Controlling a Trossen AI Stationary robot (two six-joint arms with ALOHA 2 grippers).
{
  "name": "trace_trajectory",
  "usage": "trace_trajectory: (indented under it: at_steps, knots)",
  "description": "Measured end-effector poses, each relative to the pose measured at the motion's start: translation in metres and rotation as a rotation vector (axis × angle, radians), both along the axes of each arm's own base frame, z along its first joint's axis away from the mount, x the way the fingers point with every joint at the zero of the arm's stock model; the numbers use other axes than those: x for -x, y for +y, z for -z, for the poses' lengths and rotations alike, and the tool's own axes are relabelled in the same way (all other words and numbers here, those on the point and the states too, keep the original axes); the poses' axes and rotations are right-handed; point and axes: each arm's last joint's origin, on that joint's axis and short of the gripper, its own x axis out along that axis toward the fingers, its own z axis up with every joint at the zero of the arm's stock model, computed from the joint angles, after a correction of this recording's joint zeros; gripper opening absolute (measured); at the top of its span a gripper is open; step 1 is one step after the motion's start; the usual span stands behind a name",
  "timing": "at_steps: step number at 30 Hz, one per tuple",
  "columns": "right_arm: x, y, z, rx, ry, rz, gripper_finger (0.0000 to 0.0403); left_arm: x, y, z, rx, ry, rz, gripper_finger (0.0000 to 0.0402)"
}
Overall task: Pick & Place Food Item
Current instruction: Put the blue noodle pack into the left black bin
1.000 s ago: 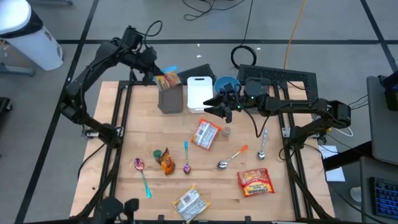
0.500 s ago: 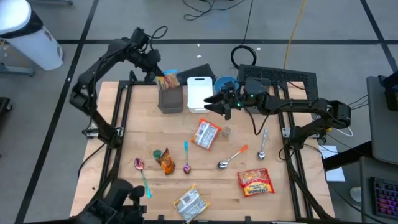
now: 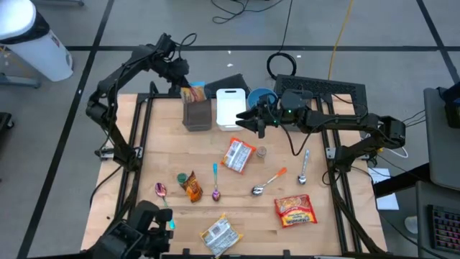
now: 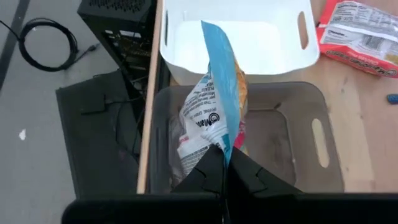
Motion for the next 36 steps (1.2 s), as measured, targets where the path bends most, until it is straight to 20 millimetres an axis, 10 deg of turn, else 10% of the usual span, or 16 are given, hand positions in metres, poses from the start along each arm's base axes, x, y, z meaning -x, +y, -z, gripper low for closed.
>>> trace_trajectory:
  at_steps: [36]
  knots:
    - [0.003, -0.001, 0.013, -0.041, 0.038, 0.053, 0.0214, -0.001, 0.029, 0.033, 0.022, -0.013, -0.008, 0.0000]
